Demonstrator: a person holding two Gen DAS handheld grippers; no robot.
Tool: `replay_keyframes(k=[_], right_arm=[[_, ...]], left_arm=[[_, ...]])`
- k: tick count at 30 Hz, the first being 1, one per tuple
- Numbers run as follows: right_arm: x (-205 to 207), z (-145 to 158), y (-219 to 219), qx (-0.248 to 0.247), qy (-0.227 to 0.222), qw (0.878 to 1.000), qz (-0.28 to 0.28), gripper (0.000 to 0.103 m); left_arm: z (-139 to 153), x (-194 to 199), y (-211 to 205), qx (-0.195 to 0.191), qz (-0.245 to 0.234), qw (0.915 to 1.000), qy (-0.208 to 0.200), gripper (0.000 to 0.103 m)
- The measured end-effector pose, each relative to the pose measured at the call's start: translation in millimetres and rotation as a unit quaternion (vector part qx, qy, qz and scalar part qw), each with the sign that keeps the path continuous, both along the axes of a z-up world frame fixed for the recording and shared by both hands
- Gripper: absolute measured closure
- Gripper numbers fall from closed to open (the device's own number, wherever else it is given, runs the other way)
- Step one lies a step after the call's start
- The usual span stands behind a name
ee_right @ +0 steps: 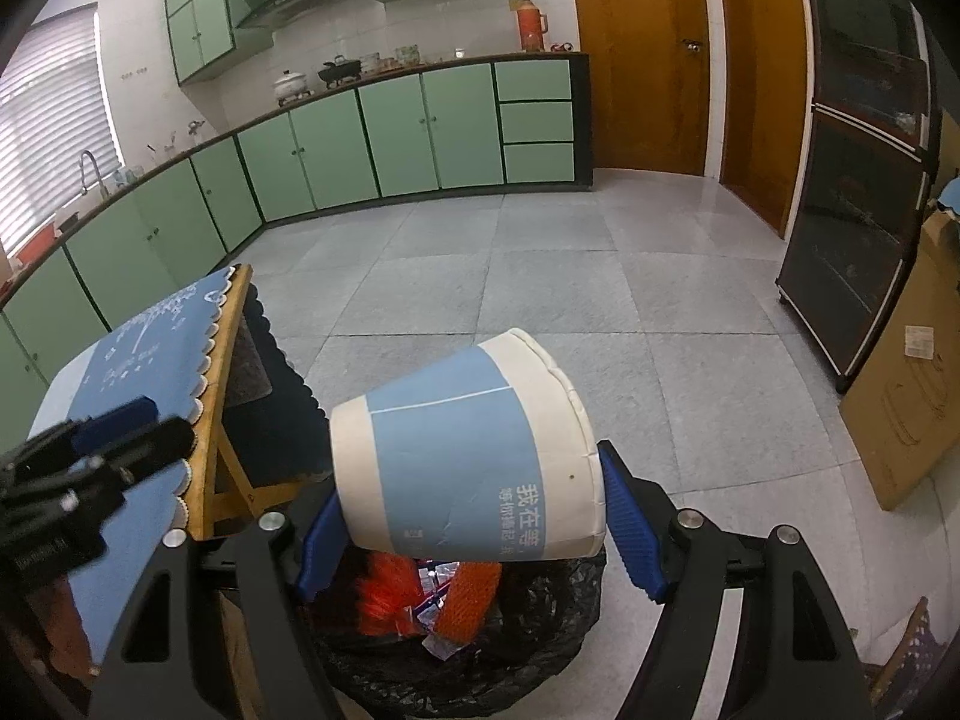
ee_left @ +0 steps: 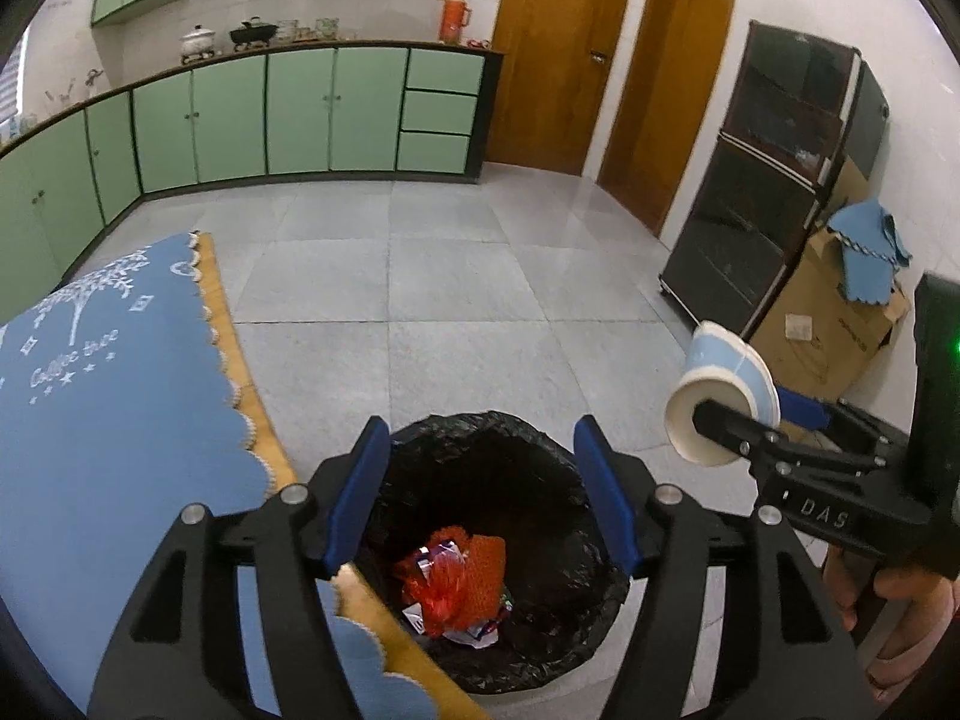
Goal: Collect trash
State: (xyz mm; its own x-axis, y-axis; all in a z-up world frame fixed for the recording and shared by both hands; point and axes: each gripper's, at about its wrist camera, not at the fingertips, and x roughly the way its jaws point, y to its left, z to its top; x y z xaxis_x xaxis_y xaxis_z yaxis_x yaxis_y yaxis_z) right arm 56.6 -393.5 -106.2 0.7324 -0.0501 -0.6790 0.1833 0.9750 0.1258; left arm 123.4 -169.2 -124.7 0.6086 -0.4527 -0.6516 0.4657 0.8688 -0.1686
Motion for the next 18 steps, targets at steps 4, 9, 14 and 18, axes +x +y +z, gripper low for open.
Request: replay_keyframes(k=[4,9,14,18], right_arm=[[3,-5,2,0.004,0.005,1.0,0.005,0.029],[8,-21,15,0.009,0.022,1.0,0.017,0.029],[15,-36,29,0.008,0.048,0.998,0.04,0.02],[15,-35,34,0.002,0.045,0.998,0.04,0.014]], left_arm=[[6,0,21,0.003,0.03,0.9995,-0.012,0.041],[10,0,52,0.008,0.075,0.997,-0.018,0.04],[13,1,70,0.006,0.101,0.9948,-0.013,0.04],[14,-1,76,0.006,0.105,0.9943,-0.017,0.04]])
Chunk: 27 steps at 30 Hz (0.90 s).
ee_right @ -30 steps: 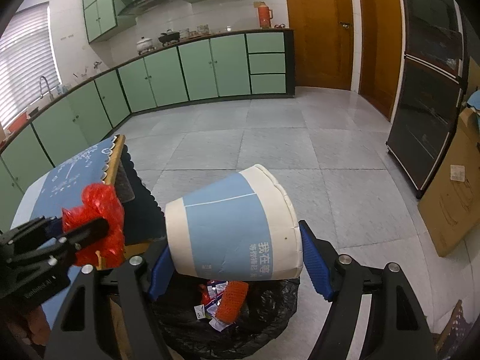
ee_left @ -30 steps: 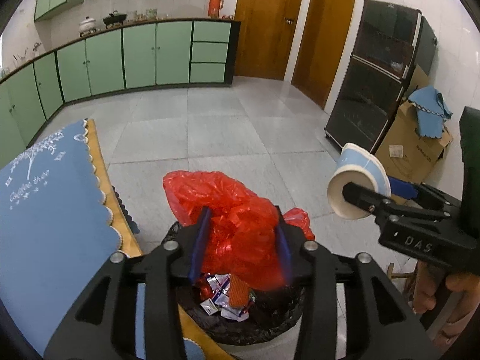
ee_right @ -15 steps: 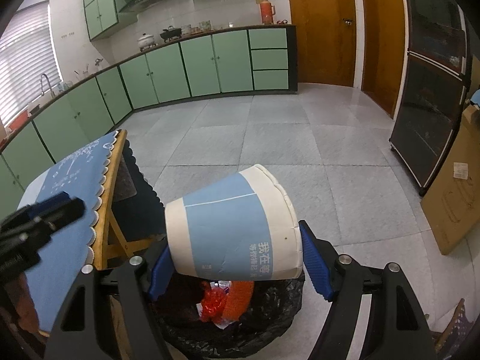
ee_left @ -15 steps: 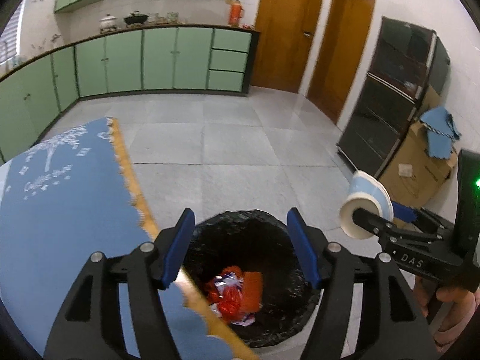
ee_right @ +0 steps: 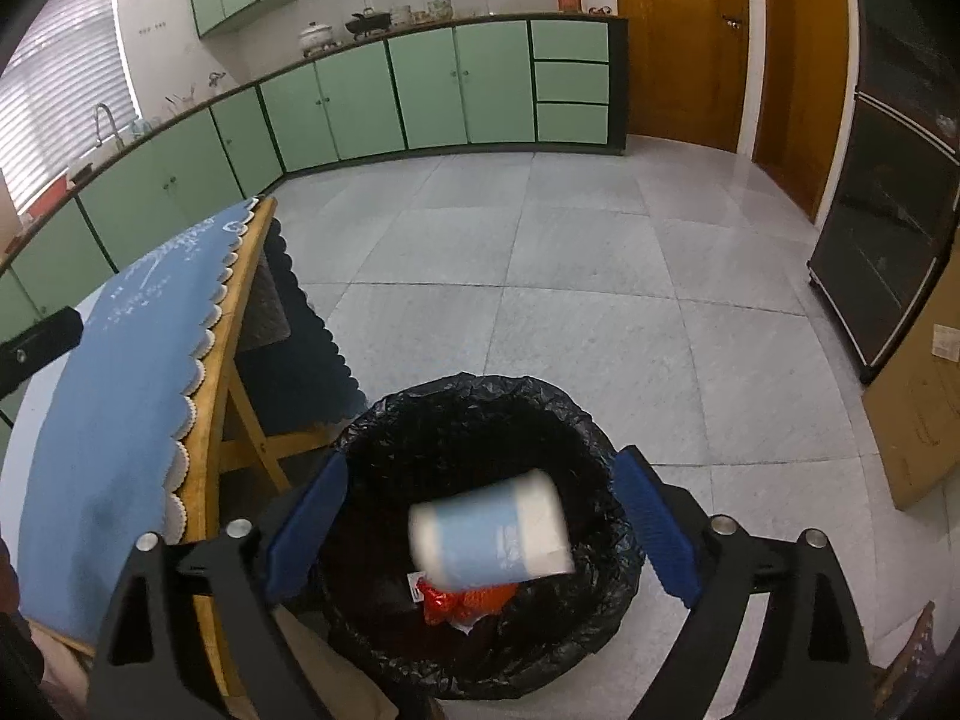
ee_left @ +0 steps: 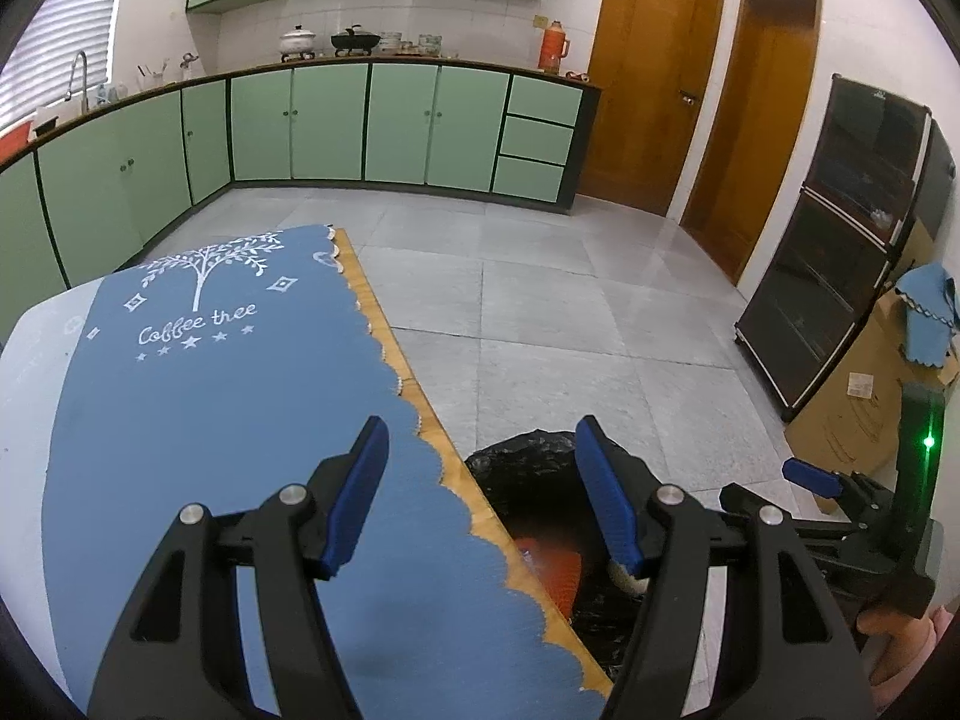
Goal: Collect trash
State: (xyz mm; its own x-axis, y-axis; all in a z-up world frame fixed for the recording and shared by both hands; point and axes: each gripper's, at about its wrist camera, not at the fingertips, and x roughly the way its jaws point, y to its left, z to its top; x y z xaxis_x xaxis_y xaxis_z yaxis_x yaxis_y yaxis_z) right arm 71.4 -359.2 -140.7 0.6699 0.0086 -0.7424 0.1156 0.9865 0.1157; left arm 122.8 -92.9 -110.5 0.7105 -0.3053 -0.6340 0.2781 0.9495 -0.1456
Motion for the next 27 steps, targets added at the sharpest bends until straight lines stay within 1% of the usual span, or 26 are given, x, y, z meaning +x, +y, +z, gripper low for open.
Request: replay_keyframes(k=[6,10,13,15,20,23,27], right_arm=[[-3,13,-1,-0.003,-0.014,1.0,-0.003,0.014],[-5,23,0,-0.002,-0.023,1.0,-0.006,0.01],[-5,33,3,-0.003,-0.029,1.0,-0.006,0.006],[-4,39,6,0.0,-0.032,0.999,-0.003,0.006],[-6,50,12,0.009,-0.034,0.999,0.004,0.006],[-8,57,13,0.018,-0.034,0.999,0.005,0.006],[-16,73,15,0.028,-0.043,0.999,0.007,0.006]], left_arm=[[3,-5,-1,0.006,-0.002,0.9999,-0.008,0.038],[5,-8,0,0.008,-0.001,0.9999,-0.013,0.036],[8,-9,3,0.006,0.002,0.9999,-0.016,0.032],[10,-11,7,0.006,0.005,0.9998,-0.018,0.03],[19,-18,14,0.005,0.011,0.9996,-0.026,0.02],[25,-23,19,0.002,0.016,0.9995,-0.029,0.018],[33,-30,25,0.005,0.022,0.9993,-0.03,0.018]])
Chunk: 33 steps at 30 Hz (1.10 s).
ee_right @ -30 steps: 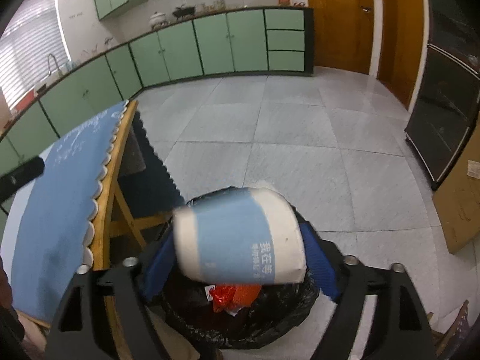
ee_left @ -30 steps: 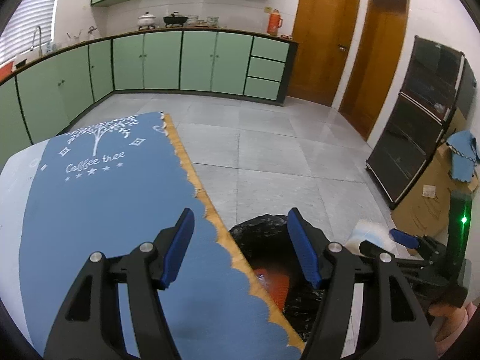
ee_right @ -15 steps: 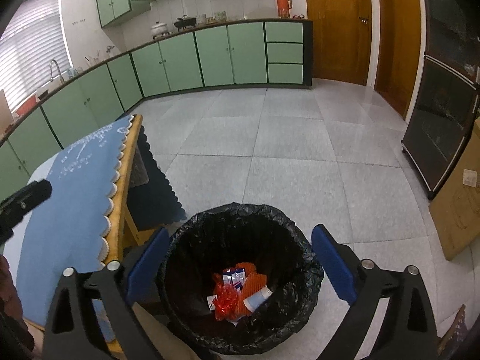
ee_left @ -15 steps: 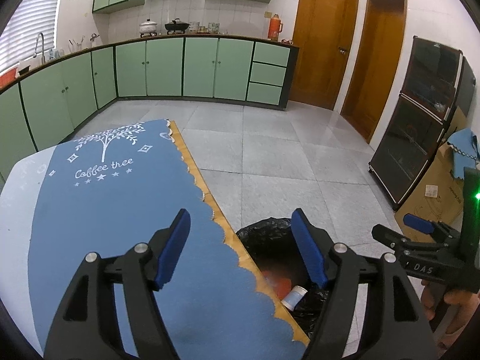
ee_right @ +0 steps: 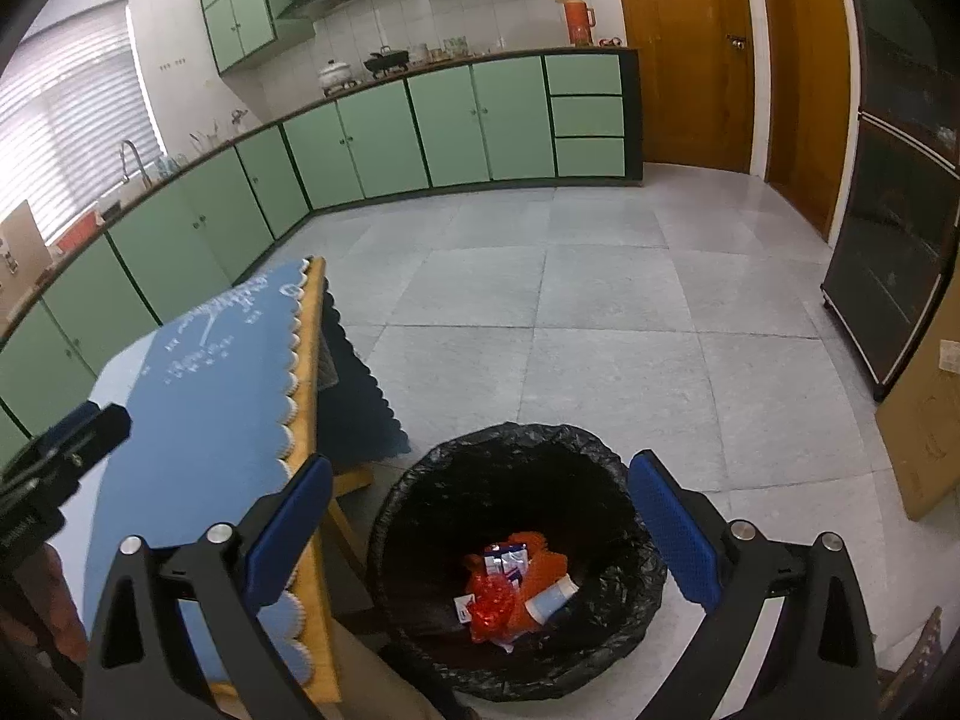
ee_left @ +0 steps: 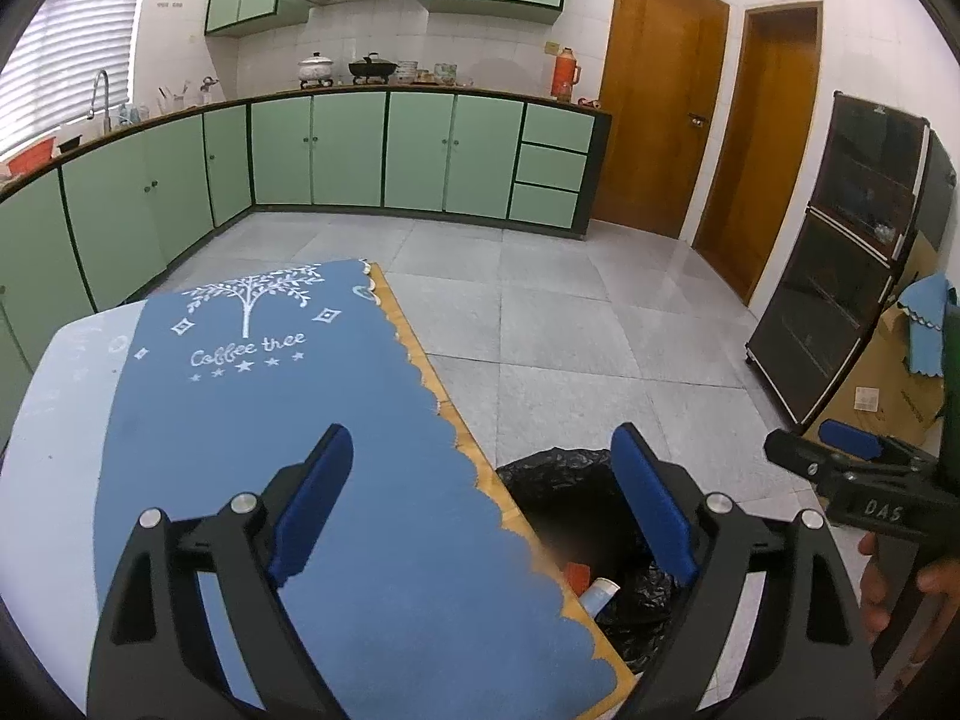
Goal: Collect trash
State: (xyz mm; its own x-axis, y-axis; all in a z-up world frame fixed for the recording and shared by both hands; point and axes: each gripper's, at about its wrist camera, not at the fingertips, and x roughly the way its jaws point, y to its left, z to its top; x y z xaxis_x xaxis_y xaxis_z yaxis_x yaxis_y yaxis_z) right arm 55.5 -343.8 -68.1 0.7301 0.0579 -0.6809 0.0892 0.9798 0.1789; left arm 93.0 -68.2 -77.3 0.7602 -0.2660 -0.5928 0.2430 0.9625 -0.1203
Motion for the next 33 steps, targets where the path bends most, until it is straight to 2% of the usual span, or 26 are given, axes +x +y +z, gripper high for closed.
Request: replay_keyframes(k=[12,22,33], right_arm=[[-28,46,29,-0.009,-0.038,0.999,0.027,0.006],[-42,62,42,0.0,-0.046,0.998,0.035,0.006],[-46,71,48,-0.004,-0.056,0.998,0.04,0.006]], left_arm=[[34,-29,13,0.007,0.017,0.9998,-0.009,0.017],[57,-53,14,0.027,0.016,0.9988,-0.037,0.015],[63,-58,19,0.02,0.021,0.9985,-0.046,0.015]])
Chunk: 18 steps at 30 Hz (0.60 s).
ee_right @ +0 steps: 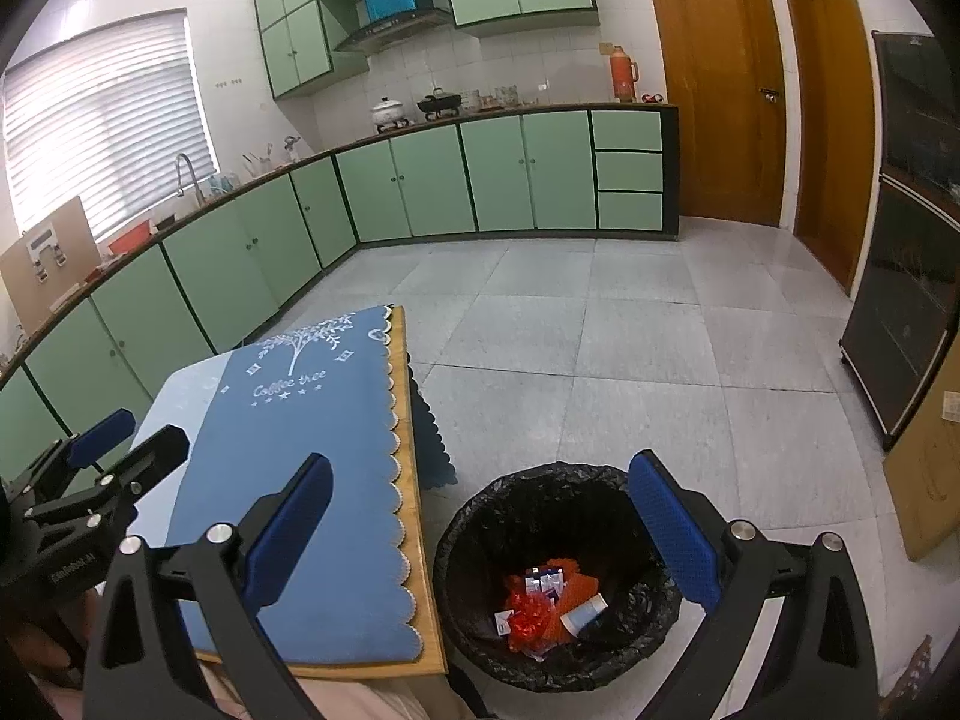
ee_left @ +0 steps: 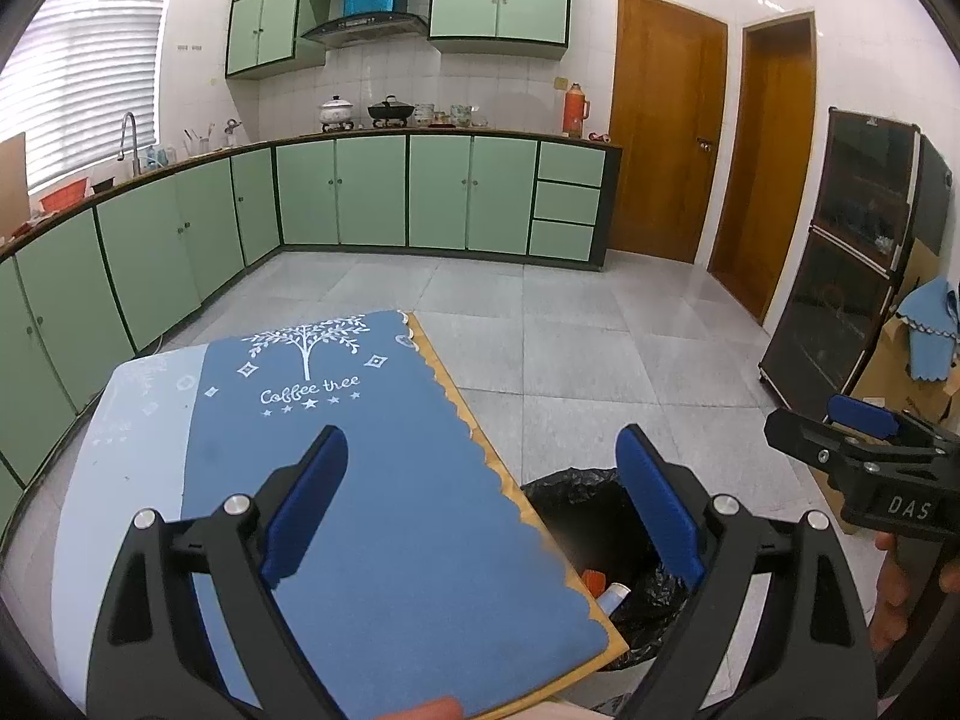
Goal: Collect trash
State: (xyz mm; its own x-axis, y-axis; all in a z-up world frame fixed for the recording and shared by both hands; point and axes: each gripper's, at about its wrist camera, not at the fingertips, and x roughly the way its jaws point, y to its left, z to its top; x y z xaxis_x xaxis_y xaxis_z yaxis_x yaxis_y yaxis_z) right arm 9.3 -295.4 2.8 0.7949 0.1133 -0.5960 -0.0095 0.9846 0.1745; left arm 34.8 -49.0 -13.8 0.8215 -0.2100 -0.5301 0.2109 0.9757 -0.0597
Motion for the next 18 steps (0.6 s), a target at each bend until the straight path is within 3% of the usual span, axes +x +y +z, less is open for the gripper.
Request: replay_keyframes(k=[18], right_arm=[[0.5,1.3,0.4,0.002,0.0,1.0,0.003,0.006]], left_arm=[[1.5,0.6,4.0,-0.005,0.004,1.0,0.0,0.015]])
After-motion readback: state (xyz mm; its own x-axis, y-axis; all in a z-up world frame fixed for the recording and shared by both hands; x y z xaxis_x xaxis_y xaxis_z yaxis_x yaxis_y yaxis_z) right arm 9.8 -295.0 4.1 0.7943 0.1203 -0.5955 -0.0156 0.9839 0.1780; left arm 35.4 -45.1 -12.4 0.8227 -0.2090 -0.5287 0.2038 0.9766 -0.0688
